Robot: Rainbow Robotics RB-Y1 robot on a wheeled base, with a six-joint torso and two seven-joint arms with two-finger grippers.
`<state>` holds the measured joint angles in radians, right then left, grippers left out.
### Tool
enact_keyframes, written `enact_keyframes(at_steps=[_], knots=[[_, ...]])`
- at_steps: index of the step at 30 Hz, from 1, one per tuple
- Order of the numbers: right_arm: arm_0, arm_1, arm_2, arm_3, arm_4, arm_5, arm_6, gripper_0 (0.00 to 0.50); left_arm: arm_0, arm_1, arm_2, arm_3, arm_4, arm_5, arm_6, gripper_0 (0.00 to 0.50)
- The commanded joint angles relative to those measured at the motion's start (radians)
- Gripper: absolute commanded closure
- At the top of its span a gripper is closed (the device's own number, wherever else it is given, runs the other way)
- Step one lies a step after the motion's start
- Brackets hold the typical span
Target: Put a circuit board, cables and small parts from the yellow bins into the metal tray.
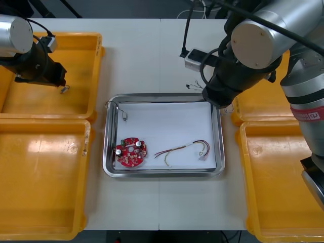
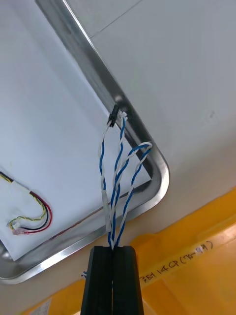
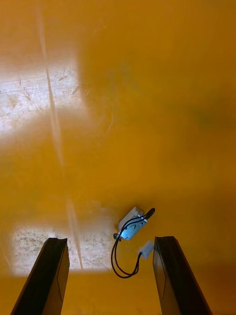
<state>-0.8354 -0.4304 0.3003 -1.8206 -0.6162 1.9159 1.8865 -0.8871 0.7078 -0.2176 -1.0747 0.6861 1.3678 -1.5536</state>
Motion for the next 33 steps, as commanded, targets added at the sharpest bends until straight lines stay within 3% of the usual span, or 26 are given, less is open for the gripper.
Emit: enact_keyframes(at_steps=[1,8,14,33], knots=[[0.001,0.028,0.074,-0.039,0.016,-0.006,0.144,0.500,-0.030,-0.013,-0.051,0.001,0.016,-0.062,0.047,0.000],[0.012,0.050,0.160,-0.014,0.096,-0.077,0.284,0.500,-0.021,-0.017,-0.075,0.001,0.018,-0.075,0.058,0.000],[0.012,0.074,0.172,0.057,0.107,-0.144,0.345,0.500,0.002,-0.022,-0.083,0.001,0.021,-0.098,0.064,0.000],[0.085,0.071,0.241,0.158,0.135,-0.373,0.378,0.500,0.050,-0.024,-0.086,0.001,0.018,-0.144,0.059,0.000]])
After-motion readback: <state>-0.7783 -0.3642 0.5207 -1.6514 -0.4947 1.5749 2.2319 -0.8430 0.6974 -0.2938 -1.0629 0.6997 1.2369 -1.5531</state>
